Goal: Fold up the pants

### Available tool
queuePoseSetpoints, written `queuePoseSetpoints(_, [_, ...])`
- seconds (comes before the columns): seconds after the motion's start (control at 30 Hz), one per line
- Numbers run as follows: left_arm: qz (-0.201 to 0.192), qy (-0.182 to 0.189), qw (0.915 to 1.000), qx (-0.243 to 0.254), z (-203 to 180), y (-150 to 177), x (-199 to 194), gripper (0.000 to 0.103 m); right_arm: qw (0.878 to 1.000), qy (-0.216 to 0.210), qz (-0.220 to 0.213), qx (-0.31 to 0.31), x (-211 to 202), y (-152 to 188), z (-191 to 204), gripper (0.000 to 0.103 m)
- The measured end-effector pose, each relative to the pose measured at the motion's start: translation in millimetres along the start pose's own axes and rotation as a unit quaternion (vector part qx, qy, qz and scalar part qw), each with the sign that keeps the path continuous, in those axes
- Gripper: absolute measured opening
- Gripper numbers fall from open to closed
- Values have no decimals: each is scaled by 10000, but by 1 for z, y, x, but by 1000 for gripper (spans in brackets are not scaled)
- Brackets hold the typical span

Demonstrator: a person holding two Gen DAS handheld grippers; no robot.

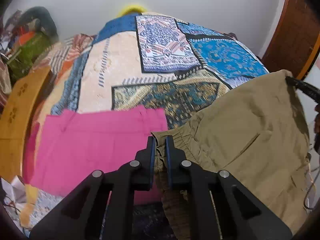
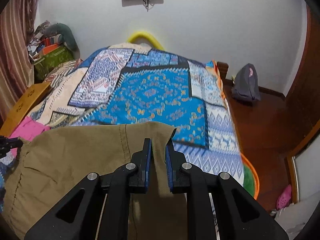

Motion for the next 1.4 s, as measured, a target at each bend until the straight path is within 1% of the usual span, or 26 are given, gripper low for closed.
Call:
queuePoseSetpoints(0.07, [-109,-74,9999,18,0,-5,-3,9,10000,-34,-82,4,-5,-7,2,12])
queuePoseSetpoints(0.13, [-220,-41,9997,18,0,-8,-9,9,9998,-111,-181,14,-13,-10,4,12])
queuePoseSetpoints(0.17, [-296,13,9996,19,-1,-8,-16,8,9997,-135,-211,8,-17,-11,5,12])
queuePoseSetpoints(0.3, [-389,186,9991,11,-2,-6,-38,7,9992,-205,-345,-25,-40,-8,10,12])
queuePoseSetpoints(0.43, [-537,255,9982,122,-7,-3,-68,6,9985,-281,-470,87,-66,-5,11,12])
queuePoseSetpoints(0.67, [-924,429,9944,269,-21,7,-135,5,9953,-454,-773,357,-128,5,14,12])
queuePoseSetpoints(0.73, [-970,487,9936,305,-25,12,-150,5,9947,-481,-832,372,-144,9,17,12])
queuePoseSetpoints(0.8, [-1036,536,9924,383,-29,18,-167,5,9942,-503,-880,360,-163,18,22,12])
queuePoseSetpoints(1.03, [-1125,659,9898,581,-41,49,-219,5,9928,-574,-941,465,-205,41,30,12])
queuePoseSetpoints(1.2, [-1093,687,9891,706,-43,79,-240,5,9920,-606,-963,548,-226,65,39,12])
queuePoseSetpoints(1.4, [-1063,815,9871,875,-44,118,-249,5,9923,-607,-850,667,-241,103,46,12])
Point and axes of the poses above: each gripper's, at about its wrist camera, not at the fingertips, and x roughly the way its jaws point, z to its left, y to its underside, the point moved 6 cm from there along x, roughly the way its jaws point, and after that the axes turned 3 degrees about -y, right-handed, at the moved point
